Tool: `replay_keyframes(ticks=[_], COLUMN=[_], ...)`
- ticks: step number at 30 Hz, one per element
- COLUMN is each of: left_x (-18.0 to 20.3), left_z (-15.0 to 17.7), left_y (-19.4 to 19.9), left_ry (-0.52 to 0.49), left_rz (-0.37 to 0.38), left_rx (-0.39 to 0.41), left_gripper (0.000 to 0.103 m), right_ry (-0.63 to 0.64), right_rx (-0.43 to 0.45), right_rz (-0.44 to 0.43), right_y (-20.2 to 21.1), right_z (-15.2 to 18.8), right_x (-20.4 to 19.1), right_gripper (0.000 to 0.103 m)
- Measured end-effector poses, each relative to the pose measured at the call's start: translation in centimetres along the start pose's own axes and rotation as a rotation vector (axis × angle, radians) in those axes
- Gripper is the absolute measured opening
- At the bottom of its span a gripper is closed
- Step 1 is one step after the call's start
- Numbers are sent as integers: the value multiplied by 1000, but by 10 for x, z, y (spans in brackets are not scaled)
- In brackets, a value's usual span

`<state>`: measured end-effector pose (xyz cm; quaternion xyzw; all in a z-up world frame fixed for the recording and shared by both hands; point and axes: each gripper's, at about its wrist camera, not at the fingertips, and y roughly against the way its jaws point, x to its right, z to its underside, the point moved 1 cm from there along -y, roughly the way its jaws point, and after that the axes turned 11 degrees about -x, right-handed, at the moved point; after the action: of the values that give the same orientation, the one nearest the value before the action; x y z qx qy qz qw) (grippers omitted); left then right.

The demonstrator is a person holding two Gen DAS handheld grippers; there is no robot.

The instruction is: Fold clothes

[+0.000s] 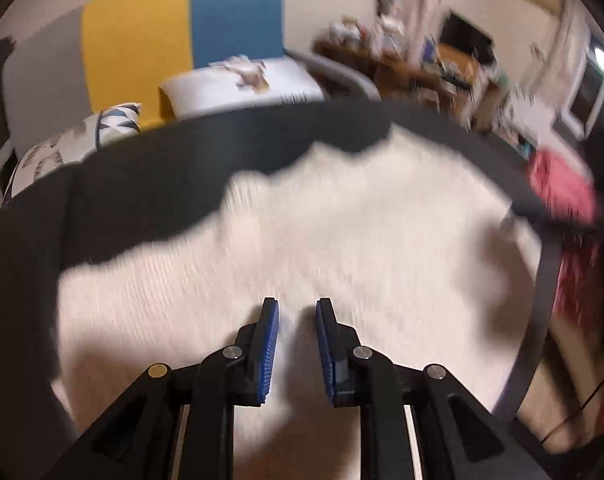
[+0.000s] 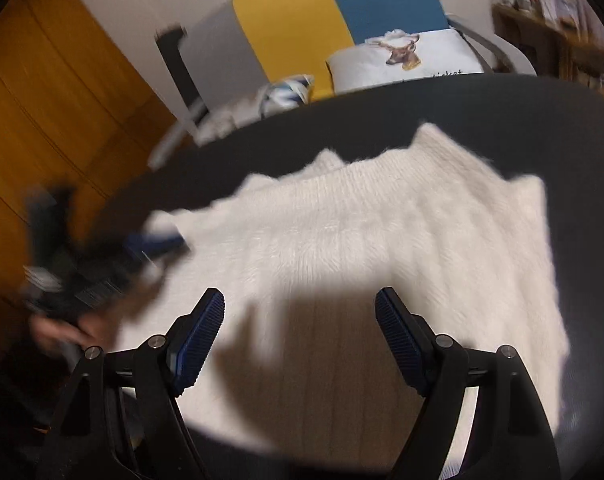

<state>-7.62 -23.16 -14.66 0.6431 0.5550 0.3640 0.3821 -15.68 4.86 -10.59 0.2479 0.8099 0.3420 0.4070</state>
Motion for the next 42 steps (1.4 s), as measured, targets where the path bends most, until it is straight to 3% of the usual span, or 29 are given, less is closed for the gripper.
replay_keyframes(ticks=[8, 13, 16, 19, 24, 27, 32, 37, 40, 42], left_x=[-3, -7, 6, 35, 95, 128, 159, 161, 166, 170], left_z=[4, -8, -21, -39, -66, -77, -84, -78, -72, -83], left_y=[1, 15, 29, 28, 9, -5, -27, -47, -39, -37], left_ry=[-199, -196, -106, -37, -105, -186, -300, -360, -411, -403], left_rz=[-50, -88, 25, 188, 351, 367, 346, 379, 405, 415], left_rx=[-57, -114, -53, 8, 21, -3, -53, -156, -183, -170], left_gripper=[20, 16, 16, 16, 16, 16, 16, 17, 17, 17], right_ry=[-72, -3, 62, 96, 100, 102, 179, 218, 327, 327], right_rx=[-64, -149, -170, -188, -225, -265, -388, -568, -752, -779], right_rz=[-140, -200, -240, -279, -402, -422, -613, -652, -598, -572], right_y=[86, 66, 47, 24, 0, -11, -20, -47, -50, -49], right_z=[72, 71, 55, 33, 14, 12, 22, 22, 39, 42], right_x=[83, 93, 95, 104, 117, 121, 106, 91, 72, 69], right_gripper=[80, 80, 80, 80, 80, 80, 80, 83, 83, 83])
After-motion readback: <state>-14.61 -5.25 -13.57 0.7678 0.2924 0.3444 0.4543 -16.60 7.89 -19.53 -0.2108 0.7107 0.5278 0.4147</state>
